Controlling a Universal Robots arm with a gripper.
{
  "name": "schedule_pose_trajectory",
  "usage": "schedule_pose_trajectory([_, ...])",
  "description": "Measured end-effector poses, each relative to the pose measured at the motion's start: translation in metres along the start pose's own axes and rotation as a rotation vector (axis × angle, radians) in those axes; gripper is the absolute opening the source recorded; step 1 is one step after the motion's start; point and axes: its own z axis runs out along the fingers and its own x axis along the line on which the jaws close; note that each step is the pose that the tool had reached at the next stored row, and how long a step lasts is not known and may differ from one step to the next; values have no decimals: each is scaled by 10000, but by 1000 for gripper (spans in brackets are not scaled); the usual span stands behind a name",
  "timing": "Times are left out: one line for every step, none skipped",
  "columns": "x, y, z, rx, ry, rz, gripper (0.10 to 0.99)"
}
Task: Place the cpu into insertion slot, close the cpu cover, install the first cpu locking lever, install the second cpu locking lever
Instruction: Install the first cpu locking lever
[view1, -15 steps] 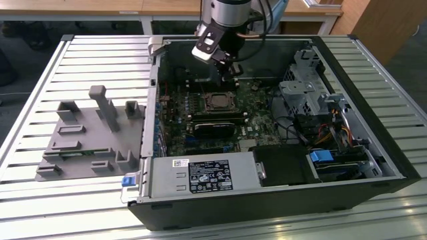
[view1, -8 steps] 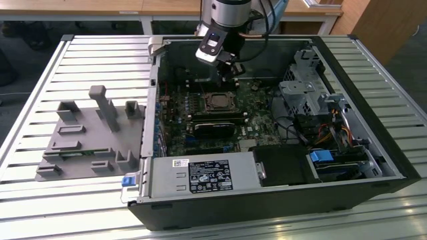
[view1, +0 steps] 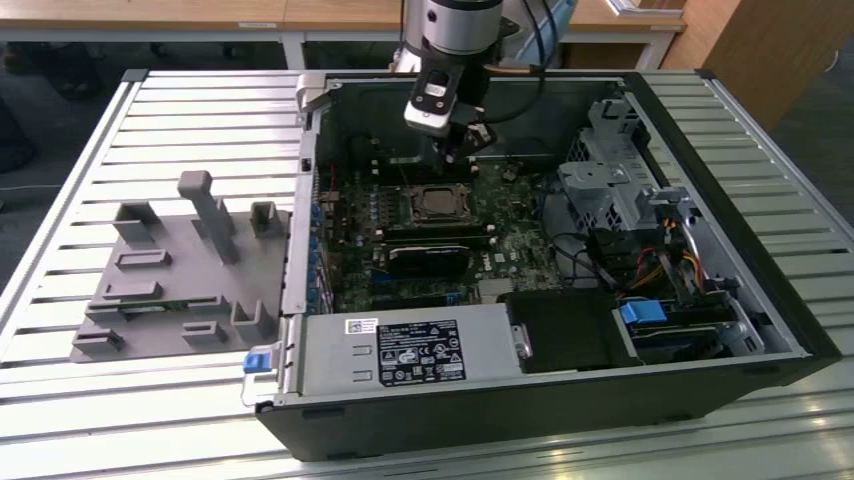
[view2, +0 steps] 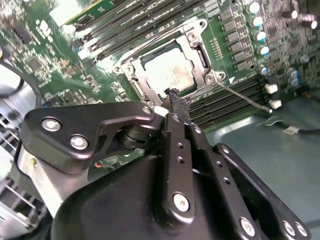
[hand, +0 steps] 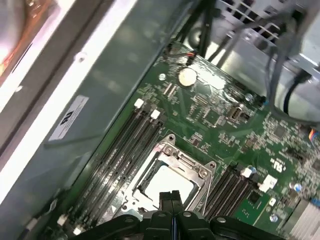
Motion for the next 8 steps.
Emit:
schedule_pose_trajectory([0, 0, 0, 0, 3, -187, 106])
schedule_pose_trajectory([0, 0, 0, -1, 6, -365, 106])
schedule_pose_trajectory([0, 0, 1, -2, 9, -546, 106])
schedule_pose_trajectory([0, 0, 1, -3, 12, -726, 106])
schedule_pose_trajectory([0, 0, 1, -3, 14, -904, 106])
schedule_pose_trajectory([0, 0, 2, -4, 18, -1076, 106])
schedule_pose_trajectory([0, 1, 2, -5, 21, -1257, 106])
schedule_pose_trajectory([-1, 1, 2, -5, 23, -1423, 106])
